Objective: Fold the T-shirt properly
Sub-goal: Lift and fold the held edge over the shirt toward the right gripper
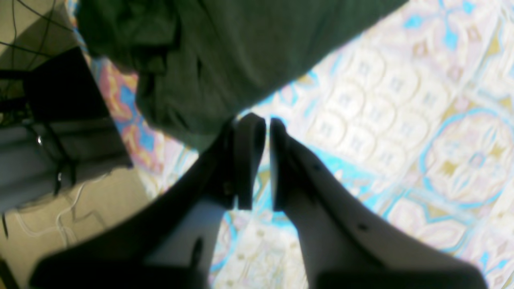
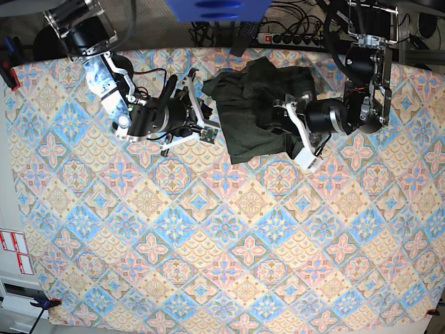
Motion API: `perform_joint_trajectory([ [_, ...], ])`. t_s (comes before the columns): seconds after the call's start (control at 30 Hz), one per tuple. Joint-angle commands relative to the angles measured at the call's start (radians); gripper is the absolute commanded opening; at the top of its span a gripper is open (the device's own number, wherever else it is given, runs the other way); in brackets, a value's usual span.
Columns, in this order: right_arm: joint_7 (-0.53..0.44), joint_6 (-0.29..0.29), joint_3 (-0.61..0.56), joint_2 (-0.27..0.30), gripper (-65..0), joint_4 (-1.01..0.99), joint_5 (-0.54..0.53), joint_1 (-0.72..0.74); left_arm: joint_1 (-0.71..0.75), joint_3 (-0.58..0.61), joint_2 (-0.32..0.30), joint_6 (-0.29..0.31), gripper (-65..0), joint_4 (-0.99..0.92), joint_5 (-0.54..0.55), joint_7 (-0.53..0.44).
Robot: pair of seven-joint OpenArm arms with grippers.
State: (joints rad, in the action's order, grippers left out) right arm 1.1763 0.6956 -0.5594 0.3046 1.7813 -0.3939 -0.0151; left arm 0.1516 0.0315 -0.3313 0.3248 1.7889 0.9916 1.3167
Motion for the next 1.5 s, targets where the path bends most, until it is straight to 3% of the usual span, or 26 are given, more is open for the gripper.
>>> perform_joint_trajectory([
  [0.0, -0.012, 0.003, 0.019, 0.005, -58.8, 0.016, -0.015, 0.011, 0.015, 0.002, -0.007, -0.002, -44.2, 0.019, 0.034, -0.001],
  [0.2, -0.012, 0.003, 0.054, 0.021, -58.8, 0.015, -0.015, 0.01, 0.079, 0.006, -0.007, -0.005, -44.2, 0.019, 0.043, -0.001],
  [0.4, -0.012, 0.003, 0.054, 0.021, -58.8, 0.013, -0.015, 0.01, 0.131, 0.006, -0.005, -0.079, -43.9, 0.019, 0.063, -0.004],
  [0.6, -0.012, 0.003, 0.054, 0.021, -58.9, 0.013, -0.015, 0.01, 0.167, 0.008, -0.005, -0.169, -34.3, 0.016, 0.108, -0.009],
  [0.77, -0.012, 0.003, 0.054, 0.02, -58.9, 0.013, -0.015, 0.008, 0.156, 0.008, 0.007, -0.181, -32.8, 0.015, 0.106, -0.009],
  [1.03, -0.014, 0.003, 0.055, 0.02, -59.0, 0.018, -0.015, -0.004, 0.116, 0.106, 0.088, -0.181, -32.8, 0.013, -0.093, -0.01],
  [1.27, -0.014, 0.003, 0.055, 0.02, -59.0, 0.021, -0.015, -0.004, 0.113, 0.13, 0.114, -0.181, -33.0, -0.019, -0.138, -0.01],
  [1.33, -0.014, 0.003, 0.066, 0.02, -59.0, 0.021, -0.015, -0.006, 0.107, 0.132, 0.114, -0.181, -37.1, -0.045, -0.138, -0.01],
  [1.43, -0.014, 0.003, 0.103, 0.02, -59.0, 0.022, -0.015, -0.018, 0.104, 0.132, 0.114, -0.174, -49.1, -0.053, -0.133, -0.01],
  [1.47, -0.014, 0.003, 0.117, 0.02, -59.0, 0.022, -0.015, -0.019, 0.104, 0.132, 0.114, -0.174, -49.8, -0.053, -0.13, -0.01],
])
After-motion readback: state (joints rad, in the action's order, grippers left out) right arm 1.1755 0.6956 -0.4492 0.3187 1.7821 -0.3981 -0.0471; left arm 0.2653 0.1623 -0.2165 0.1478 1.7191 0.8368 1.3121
